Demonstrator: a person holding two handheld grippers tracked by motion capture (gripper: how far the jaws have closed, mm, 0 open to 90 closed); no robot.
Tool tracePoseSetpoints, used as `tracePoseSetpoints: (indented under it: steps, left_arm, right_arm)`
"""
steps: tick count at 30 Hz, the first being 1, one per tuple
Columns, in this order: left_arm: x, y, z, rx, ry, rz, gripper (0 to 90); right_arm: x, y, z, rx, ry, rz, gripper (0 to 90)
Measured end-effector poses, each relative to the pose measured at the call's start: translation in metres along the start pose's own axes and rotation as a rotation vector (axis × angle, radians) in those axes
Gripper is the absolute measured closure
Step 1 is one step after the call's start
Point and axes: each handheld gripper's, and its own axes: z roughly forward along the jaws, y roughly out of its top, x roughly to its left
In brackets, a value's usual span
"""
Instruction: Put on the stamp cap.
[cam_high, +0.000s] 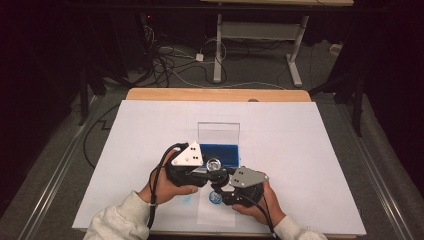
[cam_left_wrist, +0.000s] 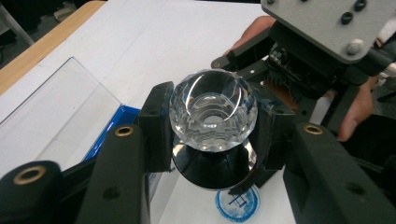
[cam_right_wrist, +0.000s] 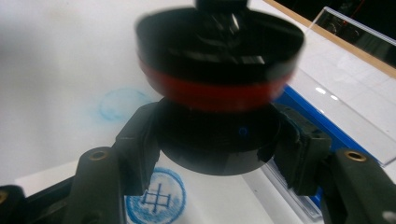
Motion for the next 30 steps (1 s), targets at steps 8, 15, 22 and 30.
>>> tracePoseSetpoints:
  steps: [8,15,22,30]
  left_arm:
    - [-0.001,0.001,0.009,-0.007,0.003,-0.003,54.5]
    - [0.001,-0.001,0.010,-0.013,0.010,-0.013,54.5]
    - [0.001,-0.003,0.015,-0.026,-0.011,-0.024,54.5]
    - [0.006,-0.008,0.015,-0.062,-0.047,-0.077,54.5]
  right_arm:
    - [-0.001,0.000,-0.005,-0.035,0.005,0.036,38.5]
    - [-0.003,0.000,-0.008,-0.049,-0.011,0.047,38.4]
    - [-0.004,0.000,-0.009,-0.051,-0.018,0.051,38.4]
    - [-0.003,0.000,-0.010,-0.046,-0.023,0.036,38.6]
